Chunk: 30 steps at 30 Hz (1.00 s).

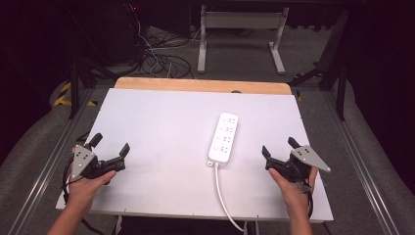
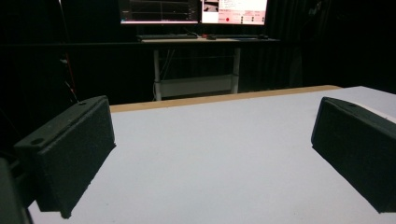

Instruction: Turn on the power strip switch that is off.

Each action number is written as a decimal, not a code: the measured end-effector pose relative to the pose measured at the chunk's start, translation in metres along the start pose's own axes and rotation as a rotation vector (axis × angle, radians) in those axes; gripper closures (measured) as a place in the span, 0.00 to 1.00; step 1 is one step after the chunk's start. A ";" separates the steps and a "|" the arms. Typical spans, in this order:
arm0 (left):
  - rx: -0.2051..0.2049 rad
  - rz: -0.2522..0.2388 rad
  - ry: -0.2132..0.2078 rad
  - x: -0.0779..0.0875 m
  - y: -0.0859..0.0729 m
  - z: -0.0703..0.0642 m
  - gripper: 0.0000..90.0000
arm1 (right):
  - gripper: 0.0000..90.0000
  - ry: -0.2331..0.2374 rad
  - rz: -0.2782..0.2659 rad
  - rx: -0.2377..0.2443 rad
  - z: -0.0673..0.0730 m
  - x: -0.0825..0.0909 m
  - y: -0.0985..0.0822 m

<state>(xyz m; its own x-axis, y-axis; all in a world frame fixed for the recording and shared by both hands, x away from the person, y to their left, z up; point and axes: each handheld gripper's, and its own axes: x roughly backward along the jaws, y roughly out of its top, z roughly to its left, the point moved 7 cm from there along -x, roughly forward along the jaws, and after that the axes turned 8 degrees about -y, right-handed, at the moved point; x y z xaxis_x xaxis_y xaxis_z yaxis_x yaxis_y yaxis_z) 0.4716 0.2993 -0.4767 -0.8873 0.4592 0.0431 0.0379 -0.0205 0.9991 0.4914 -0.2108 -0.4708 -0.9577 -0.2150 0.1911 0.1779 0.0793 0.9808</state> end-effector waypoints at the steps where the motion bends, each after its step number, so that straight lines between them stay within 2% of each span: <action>1: -0.014 0.001 0.000 0.000 0.000 0.000 0.00 | 0.05 -0.004 -0.005 0.002 -0.001 0.000 0.000; 4: -0.052 -0.010 0.018 0.000 0.002 -0.001 0.00 | 0.03 -0.007 -0.017 -0.015 -0.002 0.000 0.002; 8: -0.042 -0.020 0.043 0.000 0.002 0.002 0.00 | 0.02 -0.011 -0.018 -0.024 -0.003 -0.006 0.001; 11: -0.041 -0.019 0.093 0.000 0.001 0.008 0.00 | 0.02 -0.016 -0.002 -0.003 -0.003 -0.011 0.000; 17: -0.036 -0.038 0.122 0.004 0.004 0.010 0.00 | 0.02 -0.009 -0.007 0.010 -0.002 -0.011 0.001; 20: -0.025 -0.039 0.123 0.008 0.004 0.011 0.00 | 0.02 -0.013 -0.008 0.012 -0.002 -0.010 0.001; 30: -0.027 -0.035 0.125 0.007 0.003 0.013 0.00 | 0.02 -0.016 0.002 0.013 -0.002 -0.011 -0.001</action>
<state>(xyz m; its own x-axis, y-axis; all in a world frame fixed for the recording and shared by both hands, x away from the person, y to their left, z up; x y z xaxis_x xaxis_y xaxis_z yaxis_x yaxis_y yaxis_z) 0.4714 0.3142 -0.4733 -0.9381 0.3463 0.0060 -0.0050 -0.0308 0.9995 0.5020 -0.2105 -0.4734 -0.9610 -0.1992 0.1920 0.1767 0.0922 0.9799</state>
